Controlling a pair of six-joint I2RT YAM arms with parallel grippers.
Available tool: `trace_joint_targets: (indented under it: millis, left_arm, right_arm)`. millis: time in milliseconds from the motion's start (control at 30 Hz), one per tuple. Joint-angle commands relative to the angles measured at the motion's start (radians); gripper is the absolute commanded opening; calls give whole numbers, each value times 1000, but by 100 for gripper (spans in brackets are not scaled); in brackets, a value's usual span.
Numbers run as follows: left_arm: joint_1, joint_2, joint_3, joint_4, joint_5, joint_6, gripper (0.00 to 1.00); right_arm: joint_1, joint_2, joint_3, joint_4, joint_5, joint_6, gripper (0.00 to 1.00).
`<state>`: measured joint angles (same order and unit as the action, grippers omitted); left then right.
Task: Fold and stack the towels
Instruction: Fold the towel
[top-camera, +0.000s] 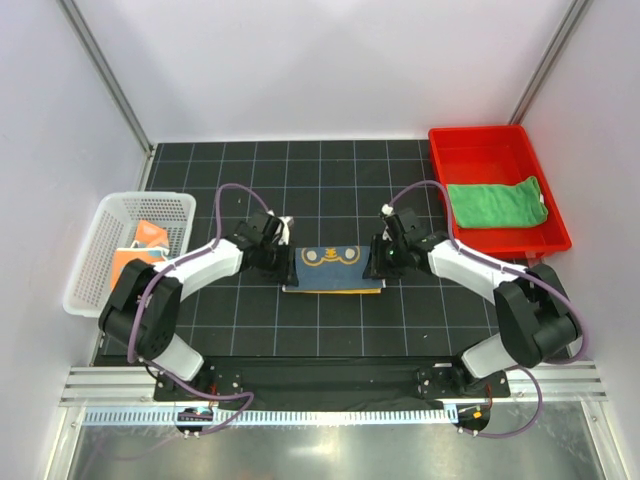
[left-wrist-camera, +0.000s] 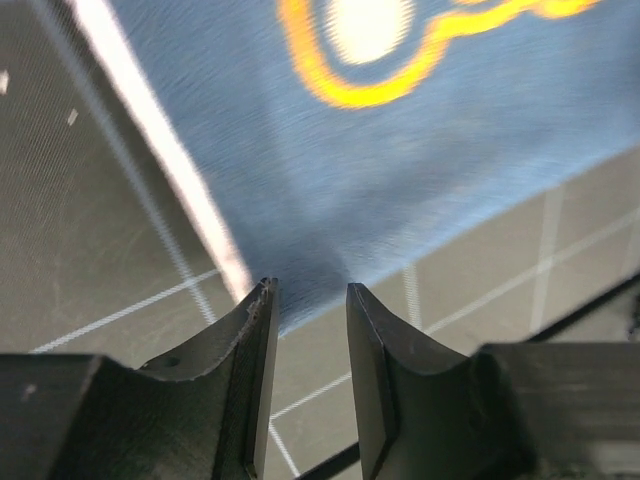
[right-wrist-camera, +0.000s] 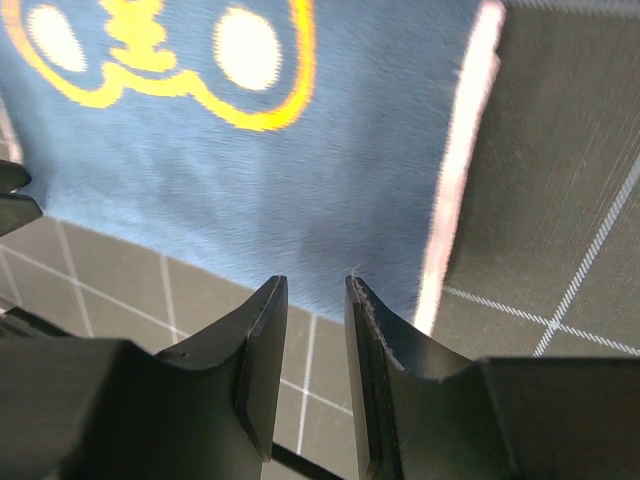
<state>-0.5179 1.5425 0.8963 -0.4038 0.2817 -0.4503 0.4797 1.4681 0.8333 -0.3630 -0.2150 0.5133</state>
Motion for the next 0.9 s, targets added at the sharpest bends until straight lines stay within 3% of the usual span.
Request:
trace_joint_targets:
  millis: [0, 267, 433, 700, 867]
  left_arm:
    - [-4, 19, -30, 53, -85, -34, 36]
    - [-4, -42, 114, -90, -171, -53, 39]
    - [-5, -64, 205, -73, -90, -71, 44]
    - [-2, 54, 141, -17, -147, -83, 44]
    - [-2, 65, 99, -1, -222, -94, 45]
  right_arm:
    - [2, 24, -37, 87, 23, 36, 36]
    - [3, 15, 21, 33, 16, 50, 34]
    - [3, -9, 55, 58, -49, 102, 33]
    - [2, 6, -48, 219, -78, 114, 38]
    - [2, 31, -76, 205, -84, 71, 40]
